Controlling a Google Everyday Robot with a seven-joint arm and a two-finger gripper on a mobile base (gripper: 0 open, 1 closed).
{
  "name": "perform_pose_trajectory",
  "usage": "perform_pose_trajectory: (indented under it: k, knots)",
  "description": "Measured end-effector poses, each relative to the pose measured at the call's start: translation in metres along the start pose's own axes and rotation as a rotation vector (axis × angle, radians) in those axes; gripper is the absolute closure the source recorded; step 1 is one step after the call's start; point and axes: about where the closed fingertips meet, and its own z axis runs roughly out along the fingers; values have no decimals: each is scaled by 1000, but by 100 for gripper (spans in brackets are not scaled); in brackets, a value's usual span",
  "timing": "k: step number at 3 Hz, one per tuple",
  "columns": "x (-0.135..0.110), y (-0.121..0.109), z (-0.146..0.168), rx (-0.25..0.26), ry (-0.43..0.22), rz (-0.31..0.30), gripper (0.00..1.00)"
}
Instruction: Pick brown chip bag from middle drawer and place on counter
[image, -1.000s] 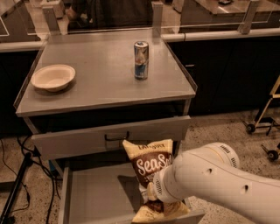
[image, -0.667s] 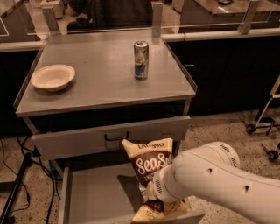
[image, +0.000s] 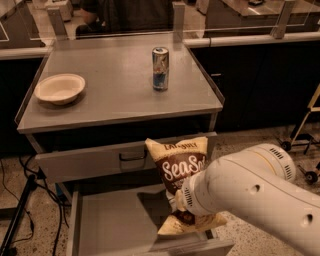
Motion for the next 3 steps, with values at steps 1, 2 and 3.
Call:
perform_pose_trajectory:
  k: [1, 2, 3]
  knots:
    - [-23, 6, -29, 45, -58, -34, 100]
    - [-26, 6, -32, 50, -64, -38, 100]
    - [-31, -5, -30, 40, -63, -19, 100]
